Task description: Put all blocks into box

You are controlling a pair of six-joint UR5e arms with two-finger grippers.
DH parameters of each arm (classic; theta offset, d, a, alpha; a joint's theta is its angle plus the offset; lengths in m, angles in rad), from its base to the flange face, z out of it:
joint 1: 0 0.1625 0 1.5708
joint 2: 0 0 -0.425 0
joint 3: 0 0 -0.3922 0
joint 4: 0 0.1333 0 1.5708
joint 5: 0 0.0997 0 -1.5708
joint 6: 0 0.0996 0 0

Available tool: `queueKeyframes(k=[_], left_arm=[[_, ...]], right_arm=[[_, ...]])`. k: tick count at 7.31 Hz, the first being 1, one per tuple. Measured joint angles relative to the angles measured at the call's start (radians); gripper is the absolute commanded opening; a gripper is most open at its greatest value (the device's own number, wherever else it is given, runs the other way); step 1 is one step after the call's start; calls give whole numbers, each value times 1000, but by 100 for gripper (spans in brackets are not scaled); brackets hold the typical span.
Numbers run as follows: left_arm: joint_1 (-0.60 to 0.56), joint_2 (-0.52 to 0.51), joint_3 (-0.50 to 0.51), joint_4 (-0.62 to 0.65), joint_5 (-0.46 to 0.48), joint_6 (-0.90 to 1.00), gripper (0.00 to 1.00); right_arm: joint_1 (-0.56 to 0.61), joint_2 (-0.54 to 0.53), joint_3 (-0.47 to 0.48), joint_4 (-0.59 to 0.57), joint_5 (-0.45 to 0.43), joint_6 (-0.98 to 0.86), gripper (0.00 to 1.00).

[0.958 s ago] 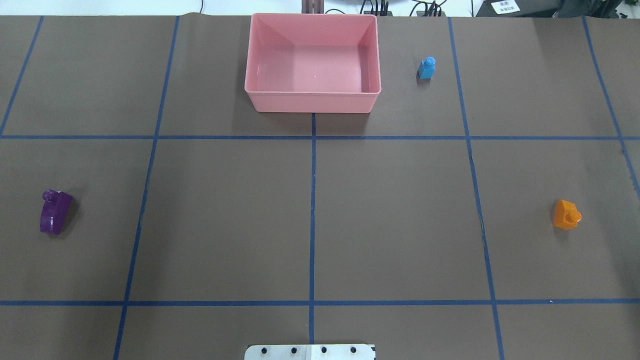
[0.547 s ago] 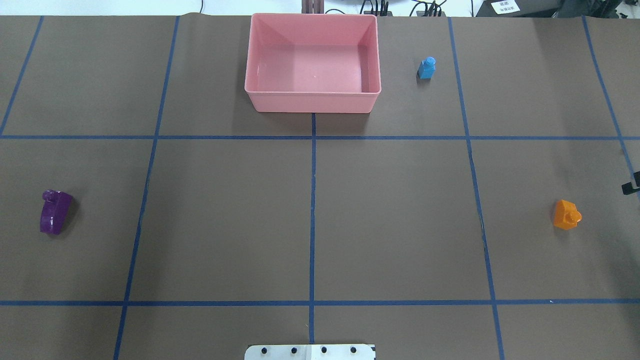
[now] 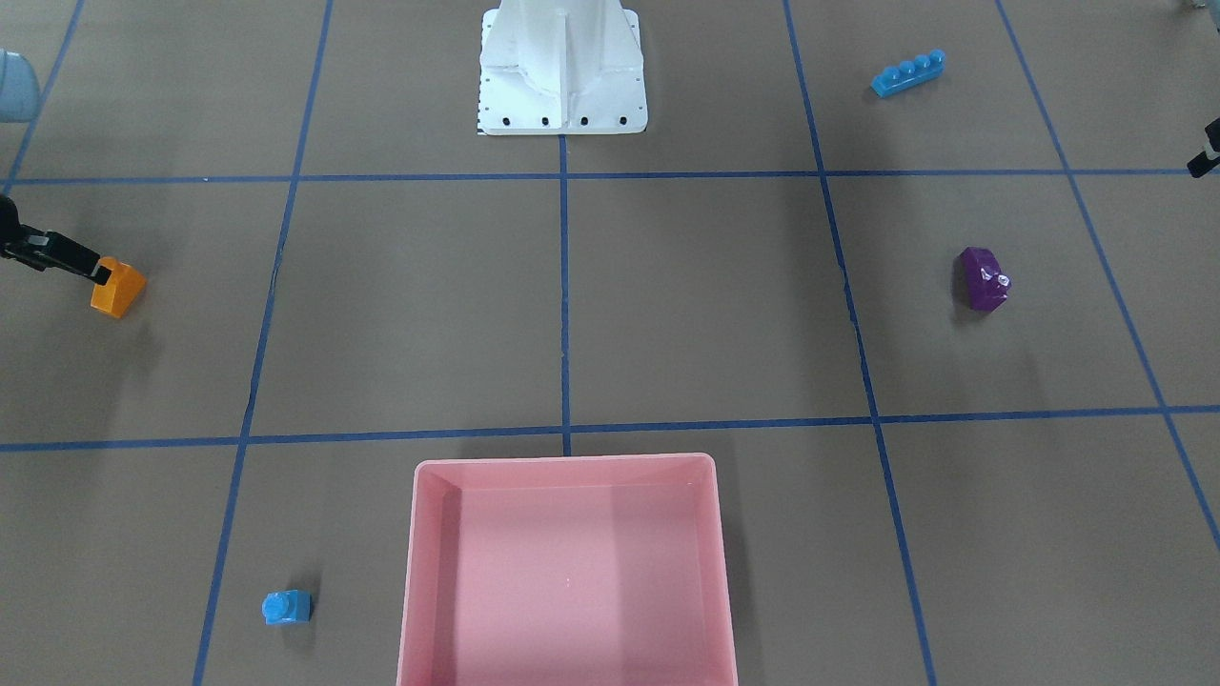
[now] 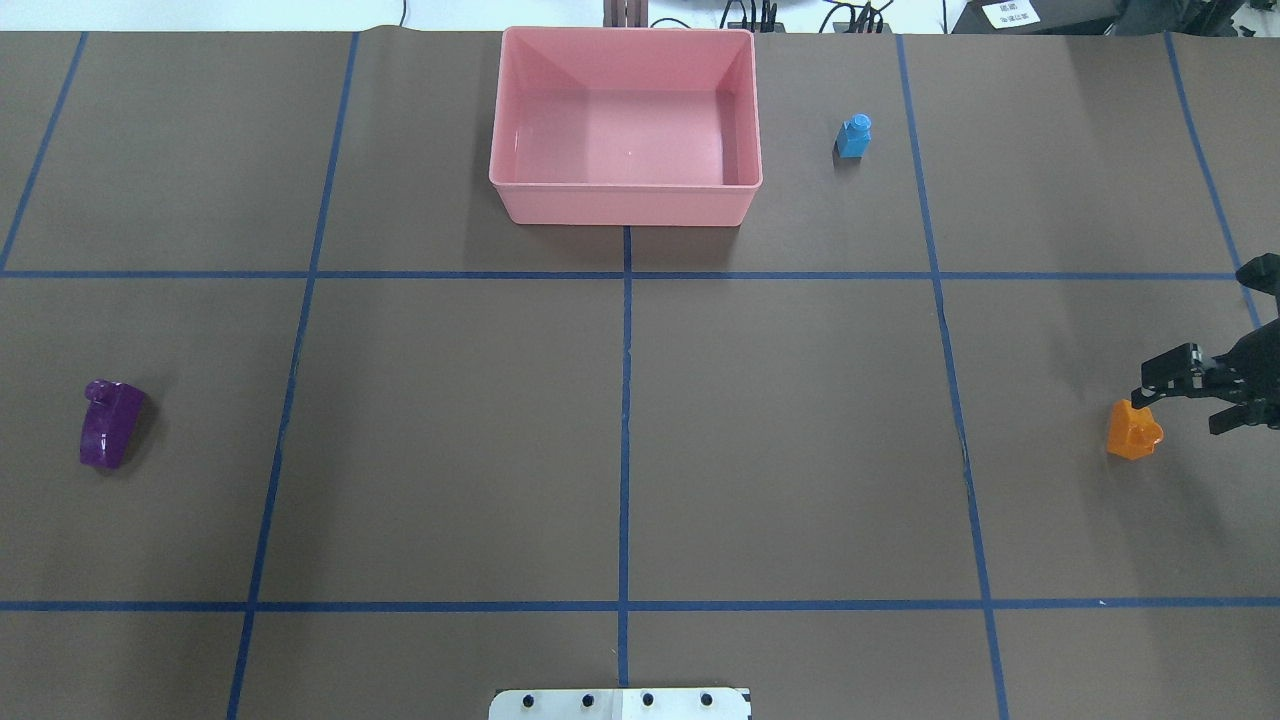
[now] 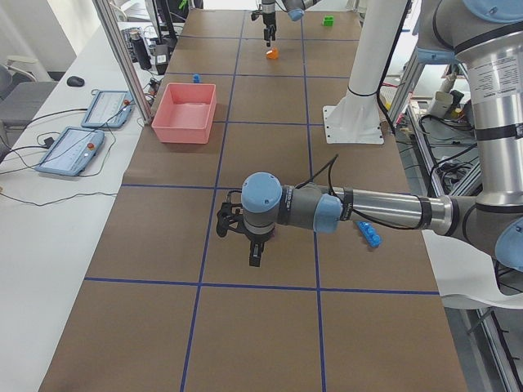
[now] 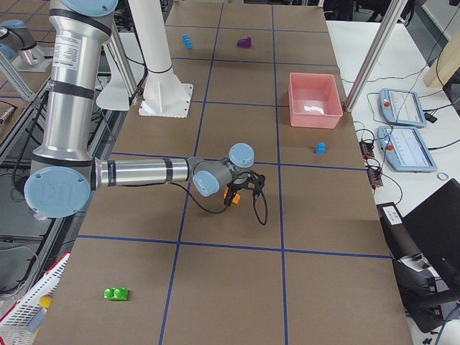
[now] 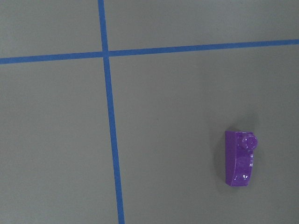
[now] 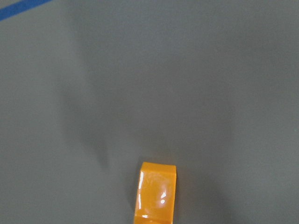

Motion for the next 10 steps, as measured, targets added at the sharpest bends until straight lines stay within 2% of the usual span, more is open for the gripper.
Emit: queueKeyframes(k=[2,3,4,5,8,9,10], left_arm=[[0,0,0,0,0,0,100],[0,0,0,0,-1,-1,100],[0,-2,0,0,-1,-2,100],[5,-7,-2,0,-1,-17,100],[126,-43,-2,-50,-2,-205,100],[192,-54,0,-81,2,-304,100],[262,-66,4,-109,15,-386,100]], right_arm=[[-35,18,-16,1,-25,13,100],[-51,32,-36,2,-28,13,80],[-62,40,-49,2,-30,14,25],[-68,43,-55,2,-30,17,0],[-69,48,-3,-5,-15,34,0],[-59,70,31,-14,-7,65,0],[-45,143,45,-51,-2,105,0]])
